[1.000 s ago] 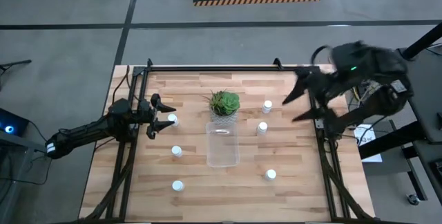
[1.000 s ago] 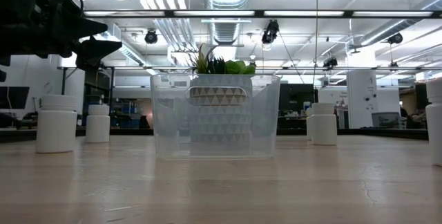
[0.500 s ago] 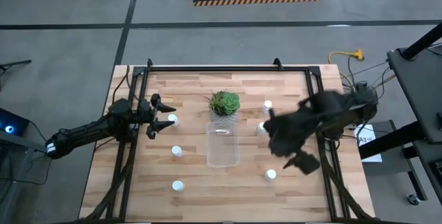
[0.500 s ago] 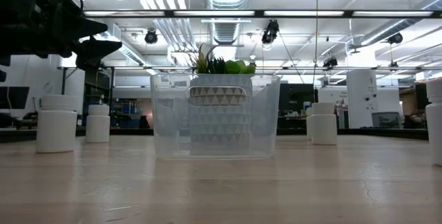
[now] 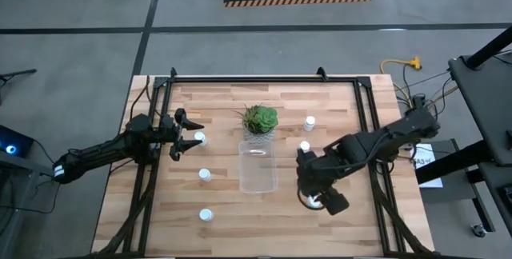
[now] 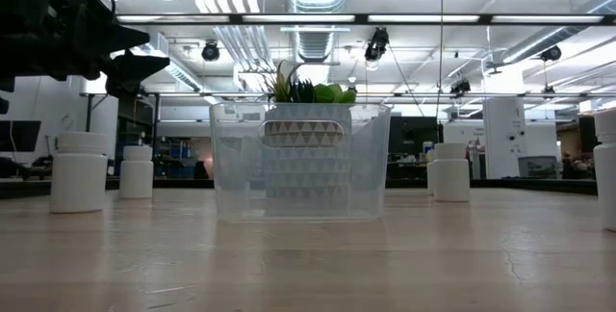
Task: Pick and place pill bottles into a basket
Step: Put the pill bottle into the bin
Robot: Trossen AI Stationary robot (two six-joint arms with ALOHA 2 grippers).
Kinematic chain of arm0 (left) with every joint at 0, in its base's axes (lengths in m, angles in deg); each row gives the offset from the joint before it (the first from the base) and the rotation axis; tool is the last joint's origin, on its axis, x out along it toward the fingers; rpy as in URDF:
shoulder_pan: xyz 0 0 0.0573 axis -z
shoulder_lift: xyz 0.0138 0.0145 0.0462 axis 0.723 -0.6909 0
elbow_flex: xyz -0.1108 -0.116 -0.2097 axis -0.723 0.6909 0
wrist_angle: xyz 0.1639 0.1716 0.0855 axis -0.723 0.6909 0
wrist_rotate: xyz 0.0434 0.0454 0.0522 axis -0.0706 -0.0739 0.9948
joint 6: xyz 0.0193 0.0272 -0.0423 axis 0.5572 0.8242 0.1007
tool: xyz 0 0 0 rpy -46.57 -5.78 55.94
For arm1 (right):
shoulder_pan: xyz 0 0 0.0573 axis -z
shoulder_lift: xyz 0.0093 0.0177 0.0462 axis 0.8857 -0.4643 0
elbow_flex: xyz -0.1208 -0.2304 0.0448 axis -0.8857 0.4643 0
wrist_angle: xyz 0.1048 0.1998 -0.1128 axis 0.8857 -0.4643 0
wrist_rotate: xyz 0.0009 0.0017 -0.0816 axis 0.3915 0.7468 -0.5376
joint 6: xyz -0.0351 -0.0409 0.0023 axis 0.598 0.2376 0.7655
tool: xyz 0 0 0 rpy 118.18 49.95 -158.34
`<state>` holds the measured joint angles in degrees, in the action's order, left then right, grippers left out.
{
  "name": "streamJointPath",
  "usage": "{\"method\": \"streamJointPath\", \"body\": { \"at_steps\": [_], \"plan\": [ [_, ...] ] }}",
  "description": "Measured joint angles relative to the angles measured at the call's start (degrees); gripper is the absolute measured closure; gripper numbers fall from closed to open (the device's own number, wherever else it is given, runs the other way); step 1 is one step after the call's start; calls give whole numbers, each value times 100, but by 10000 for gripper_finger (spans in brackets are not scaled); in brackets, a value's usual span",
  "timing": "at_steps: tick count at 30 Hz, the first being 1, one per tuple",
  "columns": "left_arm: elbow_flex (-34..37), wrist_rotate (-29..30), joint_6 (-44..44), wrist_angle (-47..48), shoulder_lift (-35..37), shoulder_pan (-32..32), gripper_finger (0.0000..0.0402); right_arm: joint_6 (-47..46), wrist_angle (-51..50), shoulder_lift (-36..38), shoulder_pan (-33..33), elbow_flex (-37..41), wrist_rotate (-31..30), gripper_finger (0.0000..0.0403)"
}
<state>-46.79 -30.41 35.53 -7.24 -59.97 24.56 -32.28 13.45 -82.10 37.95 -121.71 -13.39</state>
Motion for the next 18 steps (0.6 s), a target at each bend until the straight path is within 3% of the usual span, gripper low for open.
{"method": "streamJointPath", "body": {
  "at_steps": [6, 18],
  "plan": [
    [0, -2, -1, 0, -3, 2, 143, -226, 208, 75, -4, 736, 2, 175],
    [0, -1, 0, 0, -4, 2, 143, -342, 780, -82, -129, 1372, 11, 175]
  ]
}}
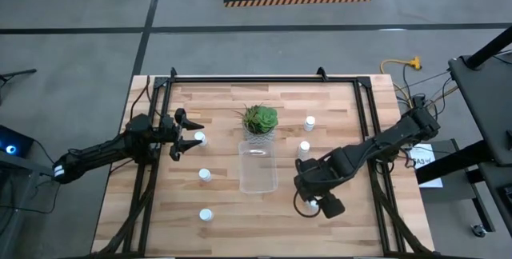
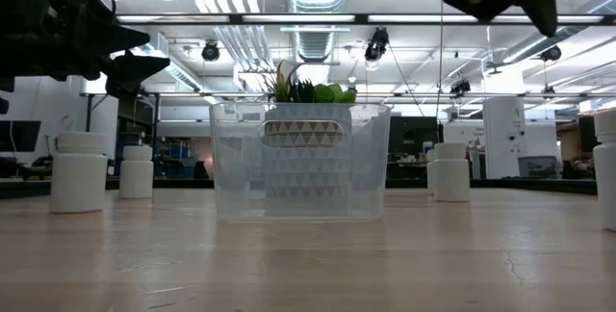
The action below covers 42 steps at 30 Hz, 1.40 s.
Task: Pick and place pill bottles into a basket
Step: Put the pill bottle into the bin
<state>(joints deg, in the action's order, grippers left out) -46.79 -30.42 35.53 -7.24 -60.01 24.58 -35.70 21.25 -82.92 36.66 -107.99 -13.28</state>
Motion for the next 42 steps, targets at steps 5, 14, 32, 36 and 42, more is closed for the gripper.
{"method": "streamJointPath", "body": {
  "at_steps": [5, 14, 32, 36, 42],
  "plan": [
    [0, 0, -1, 0, 2, -2, 143, -90, 53, 37, 7, 179, -5, 175],
    [0, -1, 0, 0, 2, 0, 143, -290, 326, 33, 7, 270, 28, 118],
    [0, 0, -1, -1, 8, -1, 143, -137, 889, -116, -160, 837, -131, 68],
    [0, -1, -1, 0, 6, 0, 143, -163, 1005, -116, -160, 1040, -150, 73],
    [0, -1, -2, 0, 2, -2, 143, -183, 1420, -114, -181, 1429, -114, 74]
  ]
}}
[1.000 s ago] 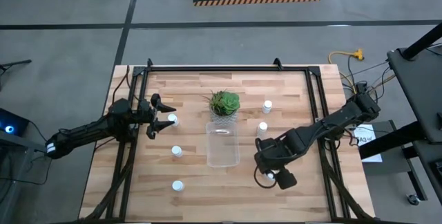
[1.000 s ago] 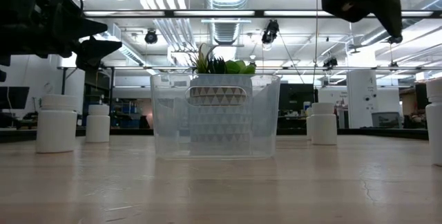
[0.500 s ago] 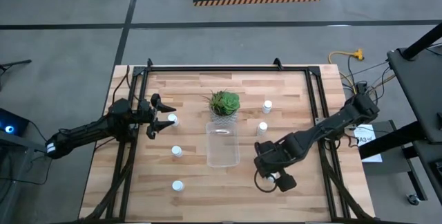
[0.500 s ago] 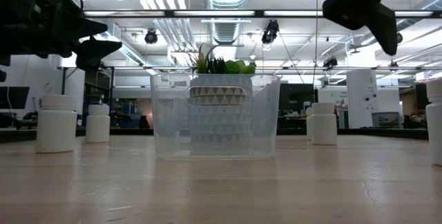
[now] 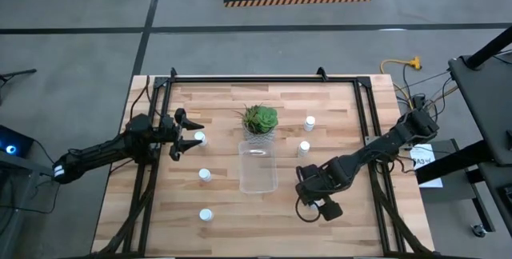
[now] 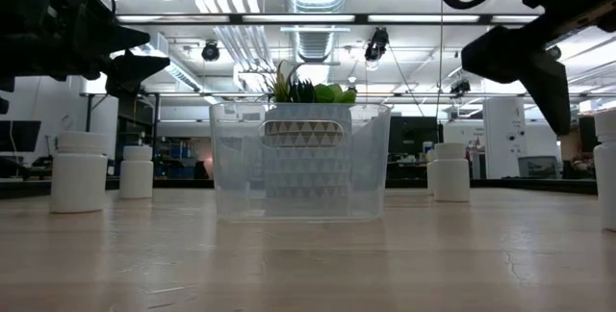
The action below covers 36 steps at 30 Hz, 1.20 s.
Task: Pick and place pill bottles into a basket
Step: Put the pill bottle into the bin
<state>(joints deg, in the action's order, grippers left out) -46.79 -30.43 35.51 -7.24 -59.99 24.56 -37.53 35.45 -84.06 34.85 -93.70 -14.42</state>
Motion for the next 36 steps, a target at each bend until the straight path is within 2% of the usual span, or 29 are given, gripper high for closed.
{"method": "streamJointPath", "body": {
  "at_steps": [19, 24, 31, 36],
  "plan": [
    [0, 0, 0, 0, -4, 0, 143, -26, 412, 0, 0, 243, 11, 83],
    [0, 1, 1, 0, 7, 1, 143, -44, 411, 0, 0, 349, 13, 135],
    [0, 2, 0, 0, -4, 2, 143, -109, 442, 11, 0, 382, 16, 258],
    [0, 1, 0, 2, -3, 1, 143, -83, 412, 4, 2, 204, 15, 262]
  ]
}}
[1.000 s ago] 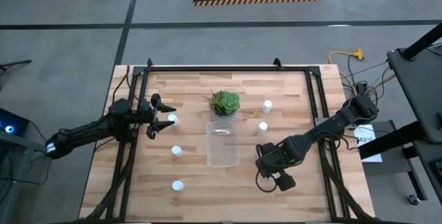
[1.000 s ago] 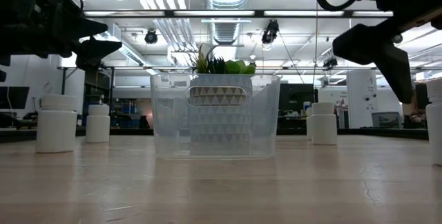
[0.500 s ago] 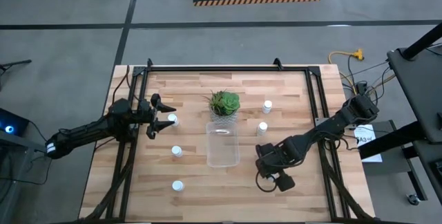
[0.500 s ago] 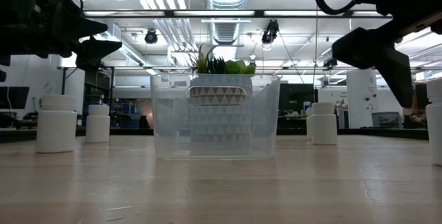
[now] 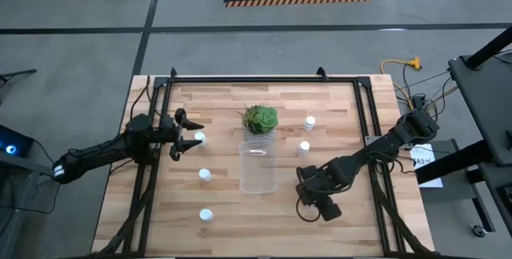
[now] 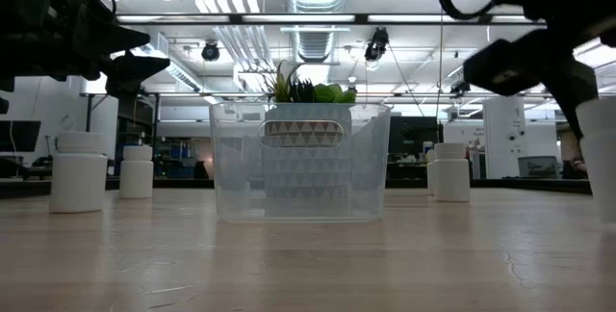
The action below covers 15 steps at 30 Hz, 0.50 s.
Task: Pick and place pill bottles into a basket
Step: Put the pill bottle into the bin
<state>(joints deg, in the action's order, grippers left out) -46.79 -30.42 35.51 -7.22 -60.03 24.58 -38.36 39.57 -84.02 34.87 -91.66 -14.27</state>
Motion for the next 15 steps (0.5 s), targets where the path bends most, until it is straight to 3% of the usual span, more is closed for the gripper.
{"method": "streamJointPath", "body": {
  "at_steps": [10, 15],
  "plan": [
    [0, 0, 1, -2, 2, 1, 143, 424, -738, -2, 197, -899, -4, 262],
    [0, -1, 0, -2, 5, -1, 143, 217, -1400, -19, 538, -1498, -6, 262]
  ]
}}
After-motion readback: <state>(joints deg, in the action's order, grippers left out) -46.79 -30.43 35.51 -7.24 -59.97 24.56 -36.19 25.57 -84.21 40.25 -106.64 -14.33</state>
